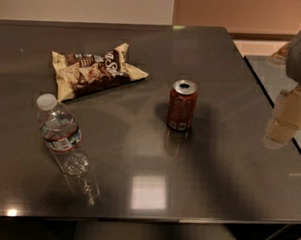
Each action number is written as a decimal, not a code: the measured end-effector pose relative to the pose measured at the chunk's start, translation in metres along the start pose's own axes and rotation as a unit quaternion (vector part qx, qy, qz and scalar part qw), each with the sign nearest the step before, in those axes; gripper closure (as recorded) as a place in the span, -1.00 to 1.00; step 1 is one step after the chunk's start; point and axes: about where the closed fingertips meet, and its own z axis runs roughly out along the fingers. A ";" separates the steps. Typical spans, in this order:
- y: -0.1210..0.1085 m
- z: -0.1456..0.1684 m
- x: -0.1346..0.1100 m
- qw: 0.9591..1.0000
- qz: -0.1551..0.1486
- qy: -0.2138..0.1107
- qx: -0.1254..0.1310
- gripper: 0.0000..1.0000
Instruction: Move brown chip bag near water bottle
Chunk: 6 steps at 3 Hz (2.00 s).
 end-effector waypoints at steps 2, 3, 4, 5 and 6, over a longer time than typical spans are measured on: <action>-0.007 0.000 -0.001 1.000 0.002 -0.004 -0.002 -1.00; -0.034 0.005 -0.014 1.000 -0.005 -0.019 0.005 -1.00; -0.067 0.016 -0.047 0.999 -0.023 -0.043 0.020 -1.00; -0.092 0.030 -0.085 0.997 -0.040 -0.065 0.025 -1.00; -0.110 0.044 -0.125 0.995 -0.051 -0.089 0.018 -1.00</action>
Offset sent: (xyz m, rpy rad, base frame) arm 0.0135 -0.0050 -0.0002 0.0196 0.0316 0.0002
